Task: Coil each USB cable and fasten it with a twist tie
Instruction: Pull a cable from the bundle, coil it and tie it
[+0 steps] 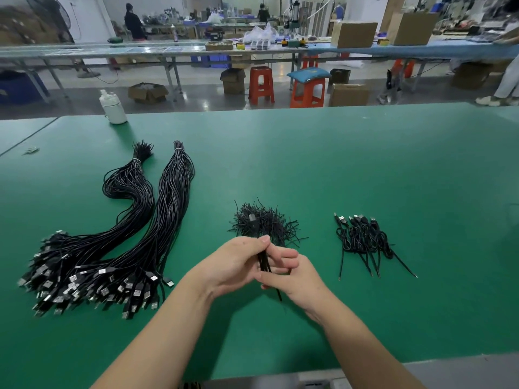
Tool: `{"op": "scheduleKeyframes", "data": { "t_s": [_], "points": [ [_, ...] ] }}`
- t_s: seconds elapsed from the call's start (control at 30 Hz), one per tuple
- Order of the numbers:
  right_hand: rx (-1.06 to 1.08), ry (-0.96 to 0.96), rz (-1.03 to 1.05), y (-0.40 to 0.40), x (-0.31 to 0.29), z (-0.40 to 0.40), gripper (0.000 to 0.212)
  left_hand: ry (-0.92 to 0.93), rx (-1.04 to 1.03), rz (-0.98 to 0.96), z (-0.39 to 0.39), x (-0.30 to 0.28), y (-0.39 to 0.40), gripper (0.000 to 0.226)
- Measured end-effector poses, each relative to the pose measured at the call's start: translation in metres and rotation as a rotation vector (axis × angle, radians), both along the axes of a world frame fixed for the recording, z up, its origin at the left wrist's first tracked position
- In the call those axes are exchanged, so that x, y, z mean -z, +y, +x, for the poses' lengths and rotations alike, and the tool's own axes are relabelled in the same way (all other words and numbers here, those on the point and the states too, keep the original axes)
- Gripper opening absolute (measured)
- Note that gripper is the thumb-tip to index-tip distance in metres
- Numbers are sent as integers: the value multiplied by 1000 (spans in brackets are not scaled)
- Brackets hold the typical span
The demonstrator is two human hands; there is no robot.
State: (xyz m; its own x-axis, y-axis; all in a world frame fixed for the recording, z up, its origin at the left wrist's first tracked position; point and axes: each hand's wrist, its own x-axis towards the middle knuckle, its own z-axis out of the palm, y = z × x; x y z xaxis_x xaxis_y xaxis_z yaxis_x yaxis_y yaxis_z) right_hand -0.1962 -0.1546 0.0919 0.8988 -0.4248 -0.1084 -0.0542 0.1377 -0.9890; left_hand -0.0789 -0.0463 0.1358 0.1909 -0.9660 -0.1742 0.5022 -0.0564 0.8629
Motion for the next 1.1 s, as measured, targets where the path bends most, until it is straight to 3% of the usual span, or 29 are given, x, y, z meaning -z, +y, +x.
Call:
{"op": "scheduleKeyframes", "data": {
  "t_s": [0.13,0.27,0.33,0.43,0.5,0.57,0.67,0.7,0.83,0.97,1.1],
  "points": [
    [-31,57,-266,2,5,-2,31,-98,9,91,2,0,8,37],
    [-27,84,-383,9,10,1,24,-217,-71,167,-2,5,9,38],
    [27,123,-363,11,11,1,25,-288,-35,174,1,5,12,39],
    [61,137,-170,18,15,1,29,-306,21,141,6,6,18,42],
    [81,136,-219,23,18,3,23,-329,-22,173,5,9,19,43],
    [104,165,-369,25,18,3,18,-567,-115,288,0,15,14,43],
    [39,249,-544,20,19,5,15,-1342,-239,523,-7,22,10,39],
    [1,275,-587,19,19,5,12,-1485,-257,527,-8,25,11,37],
    [-118,317,-820,18,18,2,6,-1422,-192,401,-2,35,14,31],
    [-167,325,-927,20,19,1,12,-1236,-307,343,3,43,12,25],
    [-176,306,-813,20,22,8,25,-1255,-350,426,11,48,6,19]
  ]
}}
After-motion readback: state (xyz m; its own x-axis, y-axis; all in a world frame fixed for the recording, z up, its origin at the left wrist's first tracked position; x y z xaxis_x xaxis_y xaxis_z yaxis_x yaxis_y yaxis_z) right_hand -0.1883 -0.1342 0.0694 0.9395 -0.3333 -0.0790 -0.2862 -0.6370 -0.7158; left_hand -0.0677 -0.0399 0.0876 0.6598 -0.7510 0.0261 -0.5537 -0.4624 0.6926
